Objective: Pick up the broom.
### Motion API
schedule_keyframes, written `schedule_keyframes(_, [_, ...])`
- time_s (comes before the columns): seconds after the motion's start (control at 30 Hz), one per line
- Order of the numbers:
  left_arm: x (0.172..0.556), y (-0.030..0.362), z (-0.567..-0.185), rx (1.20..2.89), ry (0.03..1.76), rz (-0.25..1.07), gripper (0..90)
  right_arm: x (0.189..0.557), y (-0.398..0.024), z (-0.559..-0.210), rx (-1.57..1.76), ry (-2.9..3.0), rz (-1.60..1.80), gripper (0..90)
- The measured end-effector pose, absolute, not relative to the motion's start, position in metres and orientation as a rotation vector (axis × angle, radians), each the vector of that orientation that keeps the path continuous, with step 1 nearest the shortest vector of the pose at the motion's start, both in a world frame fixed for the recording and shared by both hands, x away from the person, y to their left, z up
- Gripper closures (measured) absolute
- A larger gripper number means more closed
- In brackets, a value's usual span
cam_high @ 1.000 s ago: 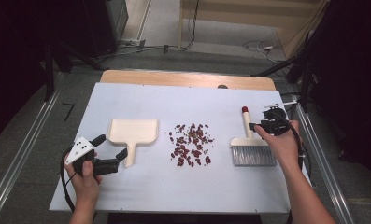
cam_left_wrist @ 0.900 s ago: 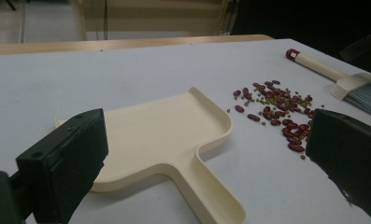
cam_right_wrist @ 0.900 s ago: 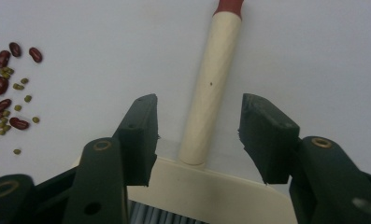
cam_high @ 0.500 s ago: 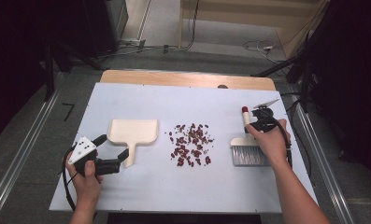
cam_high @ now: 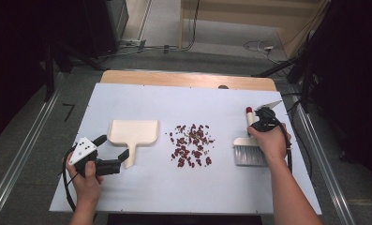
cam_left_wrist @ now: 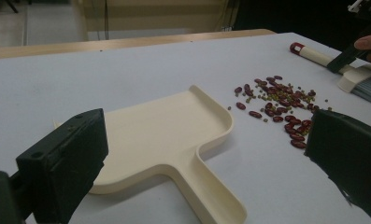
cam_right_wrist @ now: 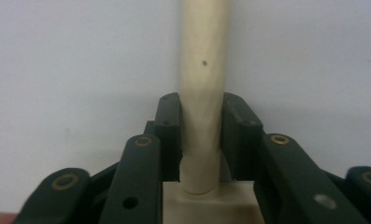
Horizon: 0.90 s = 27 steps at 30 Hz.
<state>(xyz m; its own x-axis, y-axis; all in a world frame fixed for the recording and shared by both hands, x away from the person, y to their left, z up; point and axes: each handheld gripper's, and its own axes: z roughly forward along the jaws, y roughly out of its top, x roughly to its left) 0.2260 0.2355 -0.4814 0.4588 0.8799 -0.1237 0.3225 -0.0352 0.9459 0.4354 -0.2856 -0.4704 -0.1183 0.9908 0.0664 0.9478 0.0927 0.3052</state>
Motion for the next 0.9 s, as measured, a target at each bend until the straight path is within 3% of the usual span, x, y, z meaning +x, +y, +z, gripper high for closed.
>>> schedule_keyframes(0.4, [0.229,0.232,-0.482,1.618,1.071,0.635,0.0,0.413,-0.293,-0.473,1.848,2.154,0.613,70.1])
schedule_keyframes(0.9, [0.227,0.22,-0.475,1.625,1.037,0.634,0.0,0.353,-0.323,-0.454,1.579,1.997,1.356,70.1])
